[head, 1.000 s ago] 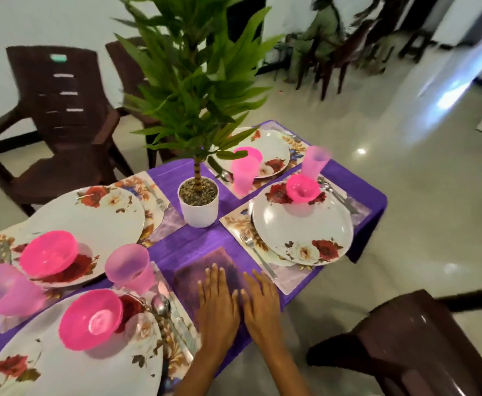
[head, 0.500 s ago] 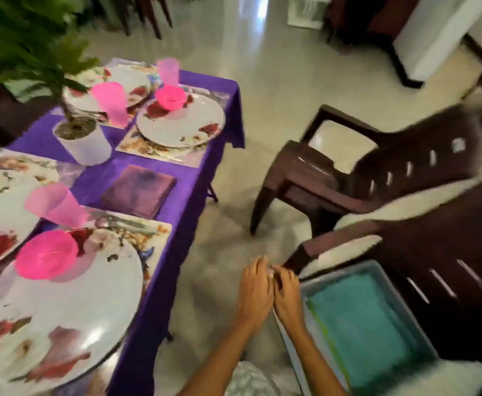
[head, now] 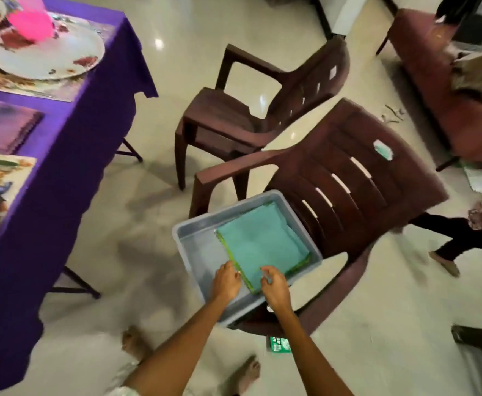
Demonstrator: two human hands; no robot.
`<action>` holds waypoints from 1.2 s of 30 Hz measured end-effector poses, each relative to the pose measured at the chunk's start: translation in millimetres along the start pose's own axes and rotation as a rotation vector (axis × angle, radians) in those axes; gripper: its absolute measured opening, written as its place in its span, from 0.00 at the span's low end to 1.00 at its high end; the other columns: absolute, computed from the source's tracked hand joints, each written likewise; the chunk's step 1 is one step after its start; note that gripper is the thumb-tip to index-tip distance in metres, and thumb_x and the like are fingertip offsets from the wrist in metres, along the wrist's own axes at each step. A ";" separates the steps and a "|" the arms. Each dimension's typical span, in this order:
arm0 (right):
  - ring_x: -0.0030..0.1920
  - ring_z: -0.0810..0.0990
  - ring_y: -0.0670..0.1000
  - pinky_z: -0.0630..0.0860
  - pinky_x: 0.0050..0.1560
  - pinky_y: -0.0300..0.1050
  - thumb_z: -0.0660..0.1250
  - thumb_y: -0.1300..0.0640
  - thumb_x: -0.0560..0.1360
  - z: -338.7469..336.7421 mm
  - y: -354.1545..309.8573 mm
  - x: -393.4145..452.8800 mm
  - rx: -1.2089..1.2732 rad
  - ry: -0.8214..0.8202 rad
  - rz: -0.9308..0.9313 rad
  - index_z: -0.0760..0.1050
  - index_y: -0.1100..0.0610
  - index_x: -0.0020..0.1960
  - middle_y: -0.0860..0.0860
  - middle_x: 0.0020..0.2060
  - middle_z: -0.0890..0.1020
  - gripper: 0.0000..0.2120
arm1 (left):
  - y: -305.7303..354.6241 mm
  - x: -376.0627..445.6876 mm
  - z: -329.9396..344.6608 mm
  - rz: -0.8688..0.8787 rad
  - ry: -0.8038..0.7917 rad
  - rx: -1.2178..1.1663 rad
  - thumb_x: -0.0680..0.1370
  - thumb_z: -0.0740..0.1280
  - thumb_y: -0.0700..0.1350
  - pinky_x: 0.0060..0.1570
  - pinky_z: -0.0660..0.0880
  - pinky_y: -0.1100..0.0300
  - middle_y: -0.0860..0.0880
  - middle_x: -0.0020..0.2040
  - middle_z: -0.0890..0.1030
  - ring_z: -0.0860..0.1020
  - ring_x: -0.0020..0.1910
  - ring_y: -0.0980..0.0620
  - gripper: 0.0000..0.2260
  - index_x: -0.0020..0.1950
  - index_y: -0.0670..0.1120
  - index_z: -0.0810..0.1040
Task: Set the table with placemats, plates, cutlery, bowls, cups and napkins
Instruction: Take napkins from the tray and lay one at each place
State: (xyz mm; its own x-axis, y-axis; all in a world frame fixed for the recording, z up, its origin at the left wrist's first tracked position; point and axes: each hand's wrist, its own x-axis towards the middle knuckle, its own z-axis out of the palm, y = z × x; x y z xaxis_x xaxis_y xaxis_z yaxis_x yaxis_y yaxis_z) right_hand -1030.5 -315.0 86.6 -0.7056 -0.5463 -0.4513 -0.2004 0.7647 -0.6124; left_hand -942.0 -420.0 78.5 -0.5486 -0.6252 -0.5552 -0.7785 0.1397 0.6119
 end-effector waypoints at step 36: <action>0.56 0.78 0.52 0.75 0.61 0.51 0.61 0.64 0.78 38.0 153.5 235.4 -0.099 -0.199 -0.054 0.74 0.51 0.60 0.52 0.55 0.79 0.14 | -32.0 175.8 165.7 -0.498 0.434 -0.752 0.75 0.68 0.37 0.45 0.77 0.44 0.45 0.42 0.76 0.79 0.45 0.37 0.17 0.63 0.41 0.71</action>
State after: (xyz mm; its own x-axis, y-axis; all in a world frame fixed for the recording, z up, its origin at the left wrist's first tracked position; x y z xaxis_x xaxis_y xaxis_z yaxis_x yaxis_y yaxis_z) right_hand -1201.5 -339.2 -138.3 -0.5461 -0.6362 -0.5449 -0.3067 0.7572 -0.5767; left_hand -1064.1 -407.1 -132.0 0.0634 -0.7274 -0.6833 -0.4117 -0.6428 0.6460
